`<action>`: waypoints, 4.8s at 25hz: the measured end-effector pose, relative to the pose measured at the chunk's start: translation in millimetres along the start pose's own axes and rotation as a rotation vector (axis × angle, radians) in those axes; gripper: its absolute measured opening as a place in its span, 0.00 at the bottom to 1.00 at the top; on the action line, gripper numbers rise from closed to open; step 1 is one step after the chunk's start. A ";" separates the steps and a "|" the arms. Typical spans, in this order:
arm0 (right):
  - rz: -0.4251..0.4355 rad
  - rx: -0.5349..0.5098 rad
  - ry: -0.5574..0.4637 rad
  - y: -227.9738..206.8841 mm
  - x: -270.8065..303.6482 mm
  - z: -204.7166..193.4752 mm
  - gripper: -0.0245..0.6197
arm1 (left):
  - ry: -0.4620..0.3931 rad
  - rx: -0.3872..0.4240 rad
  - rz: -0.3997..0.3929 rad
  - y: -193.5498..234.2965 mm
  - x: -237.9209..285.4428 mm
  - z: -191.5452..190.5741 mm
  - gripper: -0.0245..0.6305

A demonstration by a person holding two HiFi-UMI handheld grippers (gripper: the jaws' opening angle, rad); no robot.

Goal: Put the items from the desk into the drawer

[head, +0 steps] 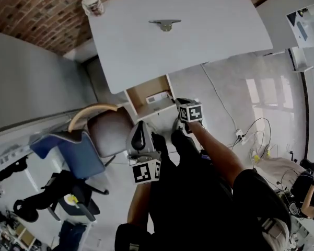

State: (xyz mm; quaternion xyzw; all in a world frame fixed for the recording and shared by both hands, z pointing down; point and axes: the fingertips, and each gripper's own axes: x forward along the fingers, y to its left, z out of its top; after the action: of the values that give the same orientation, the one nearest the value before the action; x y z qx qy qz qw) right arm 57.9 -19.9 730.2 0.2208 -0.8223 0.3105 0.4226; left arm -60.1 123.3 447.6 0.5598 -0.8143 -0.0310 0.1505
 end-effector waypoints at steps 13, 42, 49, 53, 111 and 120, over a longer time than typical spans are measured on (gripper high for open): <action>0.070 -0.256 -0.483 59.4 -206.4 91.2 0.04 | -0.072 -0.041 -0.055 -40.8 -13.6 51.1 0.06; 0.145 -0.311 -0.628 42.2 -279.6 89.4 0.23 | -0.095 0.020 -0.013 -110.4 -19.5 56.1 0.06; 0.160 -0.324 -0.633 34.2 -266.6 115.2 0.24 | -0.108 0.012 0.013 -110.5 -8.4 64.2 0.06; 0.153 -0.335 -0.638 32.1 -254.3 136.7 0.24 | -0.109 0.012 0.019 -103.4 10.5 70.9 0.06; -0.282 0.001 -0.267 -87.6 139.3 371.2 0.52 | 0.075 -0.127 0.023 91.0 233.2 75.5 0.06; -0.331 -0.001 -0.270 -98.8 144.2 375.2 0.52 | 0.079 -0.137 0.039 100.3 229.3 70.3 0.06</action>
State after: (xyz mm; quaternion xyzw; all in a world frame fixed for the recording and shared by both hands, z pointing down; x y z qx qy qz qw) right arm -168.2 -366.1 713.3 0.3922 -0.8243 0.2038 0.3539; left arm -245.5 -59.0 450.8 0.5332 -0.8143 -0.0616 0.2211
